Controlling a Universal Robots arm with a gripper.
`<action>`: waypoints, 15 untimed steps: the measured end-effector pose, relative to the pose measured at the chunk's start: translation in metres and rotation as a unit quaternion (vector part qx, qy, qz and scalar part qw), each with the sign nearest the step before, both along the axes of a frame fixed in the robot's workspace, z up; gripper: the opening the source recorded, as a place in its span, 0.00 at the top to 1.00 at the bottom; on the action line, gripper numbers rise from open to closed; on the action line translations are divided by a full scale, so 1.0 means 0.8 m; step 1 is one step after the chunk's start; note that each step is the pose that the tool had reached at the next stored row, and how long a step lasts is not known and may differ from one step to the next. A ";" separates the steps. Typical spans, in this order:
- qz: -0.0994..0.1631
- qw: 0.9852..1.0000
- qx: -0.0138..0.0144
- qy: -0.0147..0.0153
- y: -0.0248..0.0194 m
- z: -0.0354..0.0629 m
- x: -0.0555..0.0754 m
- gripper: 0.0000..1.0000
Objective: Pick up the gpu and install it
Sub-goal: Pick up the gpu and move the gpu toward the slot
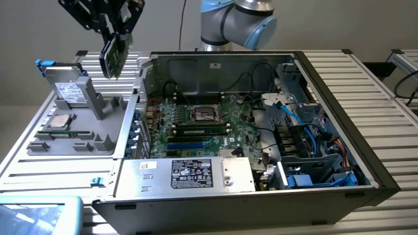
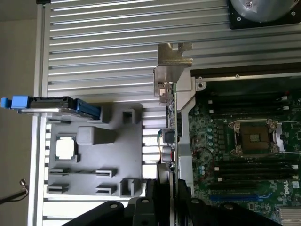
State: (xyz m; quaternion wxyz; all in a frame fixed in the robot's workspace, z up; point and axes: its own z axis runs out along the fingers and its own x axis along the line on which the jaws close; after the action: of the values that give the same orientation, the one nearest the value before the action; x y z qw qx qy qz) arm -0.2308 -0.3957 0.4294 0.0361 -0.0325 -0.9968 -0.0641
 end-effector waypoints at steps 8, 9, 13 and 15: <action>0.000 1.000 -0.004 -0.008 0.0000 -0.003 0.042 0.72; 0.000 1.000 -0.004 -0.008 0.0000 -0.003 0.046 0.72; 0.000 1.000 -0.005 -0.010 0.0000 -0.006 0.063 0.72; 0.000 1.000 -0.007 -0.011 0.0000 -0.007 0.072 0.72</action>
State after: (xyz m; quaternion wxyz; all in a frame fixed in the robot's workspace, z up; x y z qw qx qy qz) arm -0.1735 -0.3958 0.4234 0.0253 -0.0320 -0.9975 -0.0573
